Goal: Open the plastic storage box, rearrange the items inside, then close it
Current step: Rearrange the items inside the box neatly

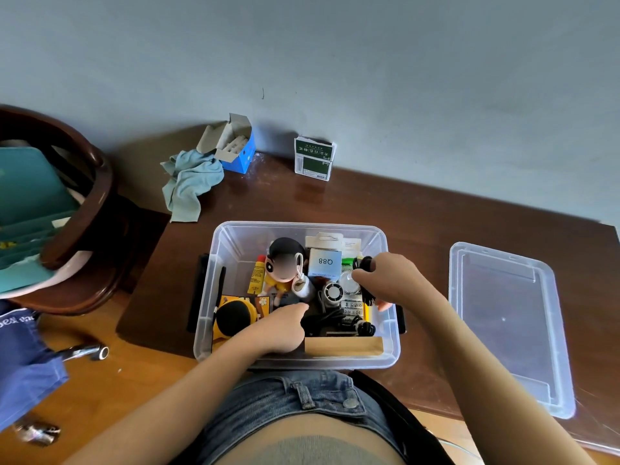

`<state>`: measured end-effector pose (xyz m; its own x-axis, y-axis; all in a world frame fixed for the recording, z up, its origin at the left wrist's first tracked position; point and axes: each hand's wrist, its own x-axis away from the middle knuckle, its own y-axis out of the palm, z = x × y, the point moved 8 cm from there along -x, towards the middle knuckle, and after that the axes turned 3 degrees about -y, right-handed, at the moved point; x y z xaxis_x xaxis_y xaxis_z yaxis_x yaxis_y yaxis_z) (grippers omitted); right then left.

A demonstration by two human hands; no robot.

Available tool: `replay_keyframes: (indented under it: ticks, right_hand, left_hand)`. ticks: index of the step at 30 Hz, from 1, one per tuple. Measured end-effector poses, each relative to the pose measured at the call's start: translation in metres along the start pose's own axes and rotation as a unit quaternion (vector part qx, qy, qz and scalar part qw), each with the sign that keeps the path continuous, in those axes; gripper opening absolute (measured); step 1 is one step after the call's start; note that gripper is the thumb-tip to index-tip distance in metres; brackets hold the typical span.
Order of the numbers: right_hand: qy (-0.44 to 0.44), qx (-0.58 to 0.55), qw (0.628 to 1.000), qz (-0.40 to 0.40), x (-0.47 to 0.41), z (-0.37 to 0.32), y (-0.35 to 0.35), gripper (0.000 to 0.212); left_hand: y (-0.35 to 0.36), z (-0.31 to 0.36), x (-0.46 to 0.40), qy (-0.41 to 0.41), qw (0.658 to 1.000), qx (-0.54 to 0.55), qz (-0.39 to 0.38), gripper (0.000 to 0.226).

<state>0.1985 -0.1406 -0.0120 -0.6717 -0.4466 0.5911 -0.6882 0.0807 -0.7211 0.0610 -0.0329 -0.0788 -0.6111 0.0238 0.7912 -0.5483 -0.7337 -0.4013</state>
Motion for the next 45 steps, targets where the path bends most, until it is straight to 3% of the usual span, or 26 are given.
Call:
replay_keyframes:
  ticks: [3,7,13,23,26,30,34,38,45]
  right_hand:
    - [0.002,-0.051,0.998,-0.029,0.010,0.008,0.002,0.034]
    - [0.010,-0.119,0.992,-0.033,0.017,0.016,0.005,0.025]
    - [0.004,-0.179,0.983,-0.025,0.021,0.019,0.015,0.044]
    - [0.008,-0.217,0.976,-0.019,0.023,0.023,0.022,0.041]
    - [0.010,-0.220,0.975,-0.005,0.025,0.024,0.019,0.039]
    - [0.012,-0.205,0.978,0.048,0.030,0.029,0.008,0.033]
    - [0.013,-0.210,0.973,0.095,0.032,0.036,-0.001,0.027]
    - [0.013,-0.211,0.972,0.107,0.033,0.039,-0.003,0.026]
    - [0.007,-0.202,0.974,0.099,0.036,0.038,0.002,0.028]
  left_hand:
    - [0.000,-0.001,-0.001,-0.024,0.999,-0.017,0.014,0.054]
    - [-0.002,0.005,0.006,-0.034,0.987,-0.152,0.041,0.030]
    - [-0.003,0.011,0.005,-0.032,0.960,-0.262,0.092,0.022]
    - [-0.016,0.012,-0.005,0.034,0.972,-0.186,0.140,0.026]
    - [-0.009,0.015,-0.011,0.066,0.985,-0.118,0.105,0.040]
    - [-0.008,0.011,-0.015,0.060,0.992,-0.074,0.080,0.038]
    - [-0.020,0.012,-0.003,0.047,0.980,-0.108,0.158,0.023]
    - [-0.025,0.021,0.002,0.050,0.962,-0.143,0.226,0.038]
    - [-0.019,0.014,-0.004,0.018,0.963,-0.199,0.181,0.027]
